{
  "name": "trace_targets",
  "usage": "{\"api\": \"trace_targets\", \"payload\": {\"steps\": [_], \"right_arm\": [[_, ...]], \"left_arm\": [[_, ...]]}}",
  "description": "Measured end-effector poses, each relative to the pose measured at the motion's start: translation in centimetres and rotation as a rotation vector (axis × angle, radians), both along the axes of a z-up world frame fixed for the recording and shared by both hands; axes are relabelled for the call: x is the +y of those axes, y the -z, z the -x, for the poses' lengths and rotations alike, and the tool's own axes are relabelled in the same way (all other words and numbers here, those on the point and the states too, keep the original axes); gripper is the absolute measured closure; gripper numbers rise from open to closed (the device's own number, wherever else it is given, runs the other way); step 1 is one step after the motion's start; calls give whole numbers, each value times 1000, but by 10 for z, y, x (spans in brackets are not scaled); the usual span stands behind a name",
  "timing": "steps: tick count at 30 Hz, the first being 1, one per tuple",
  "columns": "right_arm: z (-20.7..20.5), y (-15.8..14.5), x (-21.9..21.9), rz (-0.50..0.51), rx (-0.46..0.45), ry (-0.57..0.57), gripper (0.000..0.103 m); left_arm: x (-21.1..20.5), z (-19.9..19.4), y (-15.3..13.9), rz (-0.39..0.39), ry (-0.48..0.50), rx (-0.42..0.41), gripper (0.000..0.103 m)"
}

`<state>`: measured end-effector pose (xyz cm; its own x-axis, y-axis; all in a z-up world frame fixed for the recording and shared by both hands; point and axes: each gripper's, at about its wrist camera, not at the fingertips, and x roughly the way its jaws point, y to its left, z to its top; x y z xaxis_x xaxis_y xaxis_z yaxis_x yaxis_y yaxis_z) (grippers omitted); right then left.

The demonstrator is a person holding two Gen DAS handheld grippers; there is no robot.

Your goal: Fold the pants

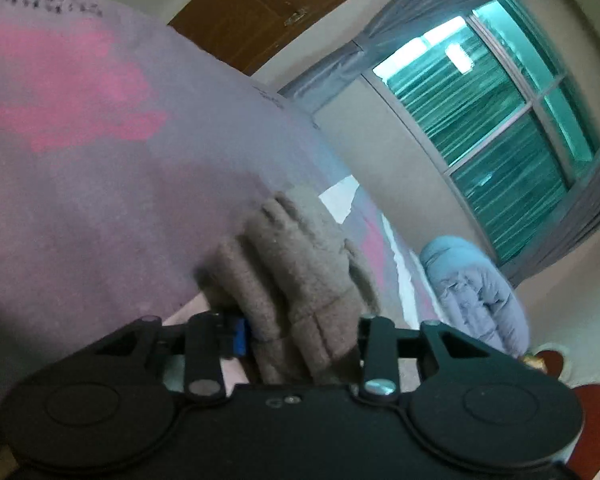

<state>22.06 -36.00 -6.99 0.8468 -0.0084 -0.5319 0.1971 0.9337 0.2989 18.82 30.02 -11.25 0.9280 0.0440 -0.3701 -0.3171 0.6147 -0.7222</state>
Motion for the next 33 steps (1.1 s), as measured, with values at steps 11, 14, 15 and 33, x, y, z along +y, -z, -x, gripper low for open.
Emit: {"api": "trace_targets", "payload": {"steps": [11, 14, 15, 33], "right_arm": [[3, -11, -29, -64, -11, 40, 6], [1, -17, -38, -76, -31, 29, 6], [1, -19, -42, -92, -35, 30, 6], [6, -39, -120, -193, -101, 74, 6]], "left_arm": [[-63, 12, -95, -286, 49, -76, 78], [-102, 4, -130, -398, 117, -112, 79], [-116, 0, -139, -426, 135, -117, 79], [-424, -71, -116, -856, 592, -117, 79]]}}
